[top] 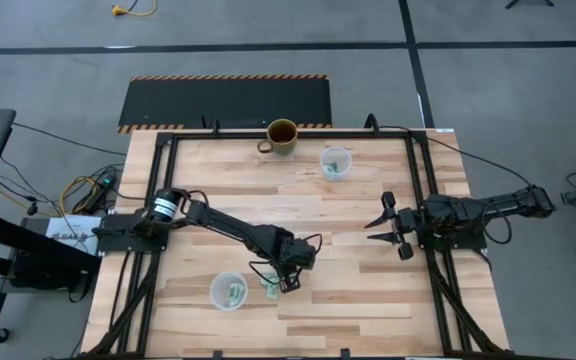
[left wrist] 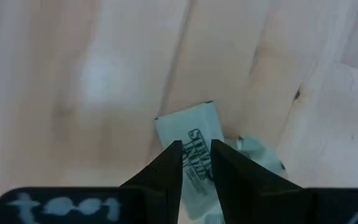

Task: Pick and place items into bin
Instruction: Put the stevia packet into the bottom transparent bin

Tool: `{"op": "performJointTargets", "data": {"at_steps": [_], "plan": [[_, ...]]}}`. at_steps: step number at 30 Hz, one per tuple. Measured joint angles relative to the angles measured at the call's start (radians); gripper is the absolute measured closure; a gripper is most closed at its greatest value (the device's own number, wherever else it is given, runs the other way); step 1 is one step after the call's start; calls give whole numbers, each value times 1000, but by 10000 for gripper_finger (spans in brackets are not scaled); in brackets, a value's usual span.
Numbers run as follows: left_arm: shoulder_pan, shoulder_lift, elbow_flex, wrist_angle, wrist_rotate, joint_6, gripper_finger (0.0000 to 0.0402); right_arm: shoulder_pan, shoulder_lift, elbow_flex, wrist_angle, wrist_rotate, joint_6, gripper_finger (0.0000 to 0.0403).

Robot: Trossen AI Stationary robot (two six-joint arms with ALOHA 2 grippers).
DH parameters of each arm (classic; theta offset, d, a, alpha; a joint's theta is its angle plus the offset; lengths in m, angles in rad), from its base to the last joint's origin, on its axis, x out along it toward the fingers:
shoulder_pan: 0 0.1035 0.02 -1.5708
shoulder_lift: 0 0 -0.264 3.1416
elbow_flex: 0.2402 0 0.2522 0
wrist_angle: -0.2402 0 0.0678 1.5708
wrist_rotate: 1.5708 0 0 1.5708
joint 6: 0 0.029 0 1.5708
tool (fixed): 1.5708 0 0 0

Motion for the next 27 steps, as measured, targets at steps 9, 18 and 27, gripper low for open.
{"op": "performJointTargets", "data": {"at_steps": [9,18,27], "plan": [[0,14,-8,8,-3,-21,329,0,6,0,0,0,0,280],[0,16,-8,14,-49,-15,340,0,6,0,-1,0,0,280],[0,17,-8,35,-66,-7,396,0,6,0,-1,0,0,280]]}}
